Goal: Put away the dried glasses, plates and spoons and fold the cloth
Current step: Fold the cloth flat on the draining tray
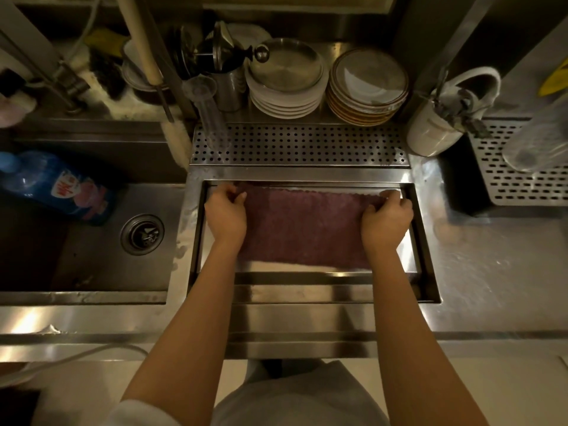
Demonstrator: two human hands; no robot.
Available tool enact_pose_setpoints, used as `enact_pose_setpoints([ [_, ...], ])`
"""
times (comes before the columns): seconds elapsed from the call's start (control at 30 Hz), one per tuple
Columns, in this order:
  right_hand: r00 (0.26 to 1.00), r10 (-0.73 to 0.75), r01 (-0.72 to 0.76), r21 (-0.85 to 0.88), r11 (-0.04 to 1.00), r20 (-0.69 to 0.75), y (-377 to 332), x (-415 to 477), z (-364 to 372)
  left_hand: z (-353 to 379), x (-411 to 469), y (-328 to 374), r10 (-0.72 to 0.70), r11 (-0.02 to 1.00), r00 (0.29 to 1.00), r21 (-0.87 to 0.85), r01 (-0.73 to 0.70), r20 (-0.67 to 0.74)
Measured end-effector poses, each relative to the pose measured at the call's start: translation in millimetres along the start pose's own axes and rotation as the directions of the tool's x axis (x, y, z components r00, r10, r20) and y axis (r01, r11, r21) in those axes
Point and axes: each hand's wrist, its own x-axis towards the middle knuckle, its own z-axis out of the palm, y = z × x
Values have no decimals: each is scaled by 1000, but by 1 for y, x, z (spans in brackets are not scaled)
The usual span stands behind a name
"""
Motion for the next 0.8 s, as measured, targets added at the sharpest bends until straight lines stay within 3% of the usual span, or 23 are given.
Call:
enact_pose_setpoints([
  [0.1, 999, -39, 39, -33, 999, 9, -10, -9, 2, 1, 1, 1, -50, 998, 999, 29, 50, -13],
  [0.23, 978, -141, 150, -47, 987, 155, -21, -24, 10, 0, -1, 6, -114, 985, 993, 128, 116, -22],
  [0.37, 922, -253, 290, -90, 953, 294, -25, -37, 17, -1, -3, 6, -220, 963, 973, 172, 207, 62],
  [0.47, 870, -307, 375, -113, 920, 385, -24, -45, 22, -3, 0, 7, -339, 940, 932, 87, 330, 126],
  [0.57, 846, -303, 406, -162, 899, 439, -20, -49, 23, -6, 1, 12, -436, 878, 876, -119, 464, 206],
  [0.63, 839, -308, 419, -171, 892, 449, -19, -50, 22, -8, 0, 15, -425, 875, 871, -136, 465, 244],
  [0.8, 830, -308, 401, -112, 909, 464, -21, -50, 18, -11, -9, 19, -247, 943, 906, -129, 307, 345],
])
